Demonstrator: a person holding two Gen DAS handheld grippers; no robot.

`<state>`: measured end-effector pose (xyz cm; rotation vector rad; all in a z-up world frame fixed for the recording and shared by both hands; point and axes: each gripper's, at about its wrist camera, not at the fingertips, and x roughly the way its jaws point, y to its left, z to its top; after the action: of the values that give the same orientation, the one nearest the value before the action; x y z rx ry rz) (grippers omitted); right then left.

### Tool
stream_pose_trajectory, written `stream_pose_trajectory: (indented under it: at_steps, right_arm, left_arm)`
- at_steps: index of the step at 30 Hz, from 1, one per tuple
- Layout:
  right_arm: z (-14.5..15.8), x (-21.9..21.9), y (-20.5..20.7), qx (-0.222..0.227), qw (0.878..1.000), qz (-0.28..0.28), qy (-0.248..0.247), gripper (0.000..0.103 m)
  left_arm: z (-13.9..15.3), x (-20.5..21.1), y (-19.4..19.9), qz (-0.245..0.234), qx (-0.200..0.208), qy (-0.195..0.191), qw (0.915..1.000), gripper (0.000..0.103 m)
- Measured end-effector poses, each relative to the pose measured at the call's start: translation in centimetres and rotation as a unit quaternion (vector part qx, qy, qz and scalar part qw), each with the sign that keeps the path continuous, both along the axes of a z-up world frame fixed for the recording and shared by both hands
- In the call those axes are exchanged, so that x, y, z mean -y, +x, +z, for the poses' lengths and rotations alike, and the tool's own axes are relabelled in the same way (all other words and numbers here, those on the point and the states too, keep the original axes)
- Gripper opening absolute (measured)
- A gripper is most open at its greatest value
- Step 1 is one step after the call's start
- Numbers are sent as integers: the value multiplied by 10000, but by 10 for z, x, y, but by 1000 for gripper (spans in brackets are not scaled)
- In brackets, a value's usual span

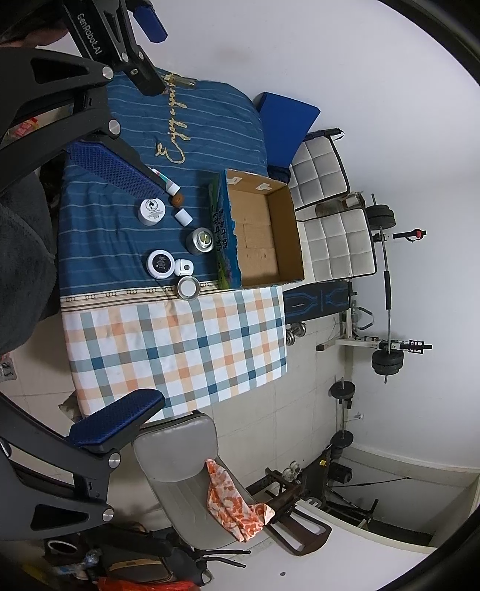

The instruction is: Organize rigid objects

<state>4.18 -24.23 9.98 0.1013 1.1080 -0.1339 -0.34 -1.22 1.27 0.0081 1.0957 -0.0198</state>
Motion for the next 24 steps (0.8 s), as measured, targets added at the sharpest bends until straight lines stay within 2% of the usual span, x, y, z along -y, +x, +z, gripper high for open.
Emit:
stream_pose_trajectory:
  at_steps: [24]
  right_arm:
    - [-2,6,1,51,10000,-36,-40,103]
  left_arm:
    - [5,10,0,-32,19,26,10000,103]
